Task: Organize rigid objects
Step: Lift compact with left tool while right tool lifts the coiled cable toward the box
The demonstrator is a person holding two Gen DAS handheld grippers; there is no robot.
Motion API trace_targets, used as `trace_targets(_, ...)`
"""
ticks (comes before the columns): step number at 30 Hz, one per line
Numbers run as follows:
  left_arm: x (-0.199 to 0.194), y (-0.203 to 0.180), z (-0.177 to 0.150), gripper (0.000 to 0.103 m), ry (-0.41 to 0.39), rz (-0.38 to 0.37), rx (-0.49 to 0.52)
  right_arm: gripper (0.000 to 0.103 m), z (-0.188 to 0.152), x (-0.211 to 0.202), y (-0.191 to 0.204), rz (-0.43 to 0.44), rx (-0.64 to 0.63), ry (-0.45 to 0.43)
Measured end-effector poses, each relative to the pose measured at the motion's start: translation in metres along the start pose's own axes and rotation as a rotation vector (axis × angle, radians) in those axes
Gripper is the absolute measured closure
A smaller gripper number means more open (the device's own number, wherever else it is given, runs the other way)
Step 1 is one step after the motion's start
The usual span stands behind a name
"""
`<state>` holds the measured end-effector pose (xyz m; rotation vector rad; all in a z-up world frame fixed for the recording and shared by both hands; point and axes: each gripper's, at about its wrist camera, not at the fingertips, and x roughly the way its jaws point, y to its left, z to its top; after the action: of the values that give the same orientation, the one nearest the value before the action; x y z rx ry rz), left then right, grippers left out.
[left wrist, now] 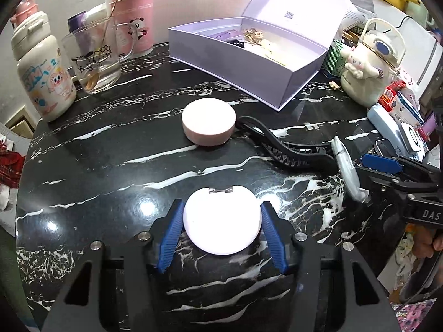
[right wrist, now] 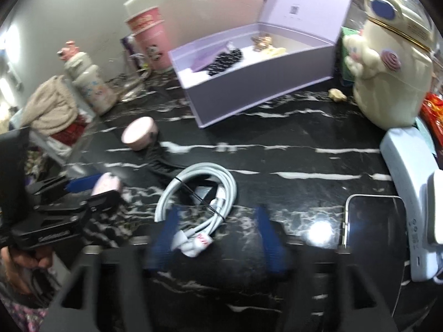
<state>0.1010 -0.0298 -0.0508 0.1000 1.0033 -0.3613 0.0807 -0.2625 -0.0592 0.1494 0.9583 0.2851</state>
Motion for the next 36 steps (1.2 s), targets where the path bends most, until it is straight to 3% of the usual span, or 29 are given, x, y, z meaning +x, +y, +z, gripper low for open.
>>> trace_targets(3, 0.001, 0.000, 0.001, 0.048, -0.001, 0.005, 0.002, 0.031, -0.001, 0.001, 0.000, -0.008, 0.020, -0.014)
trace_targets(11, 0.000, 0.007, 0.002, 0.048, -0.002, 0.007, -0.022, 0.031, 0.003, 0.001, 0.005, 0.039, 0.068, -0.057)
trace_targets(16, 0.000, 0.014, 0.003, 0.048, -0.005, 0.024, -0.037, 0.022, 0.006, 0.001, 0.015, 0.066, 0.049, -0.075)
trace_targets(30, 0.000, 0.015, 0.002, 0.048, -0.023, 0.058, -0.038, 0.022, 0.003, 0.020, 0.034, -0.015, -0.058, -0.063)
trace_targets(32, 0.000, 0.015, 0.001, 0.048, -0.028, 0.059, -0.048, 0.027, 0.000, 0.020, 0.035, -0.029, -0.074, -0.071)
trace_targets(33, -0.001, 0.015, 0.000, 0.048, -0.031, 0.059, -0.053, 0.036, -0.001, 0.019, 0.036, -0.049, -0.082, -0.079)
trace_targets(36, -0.001, 0.014, -0.001, 0.048, -0.043, 0.062, -0.057, 0.039, -0.002, 0.018, 0.036, -0.052, -0.094, -0.082)
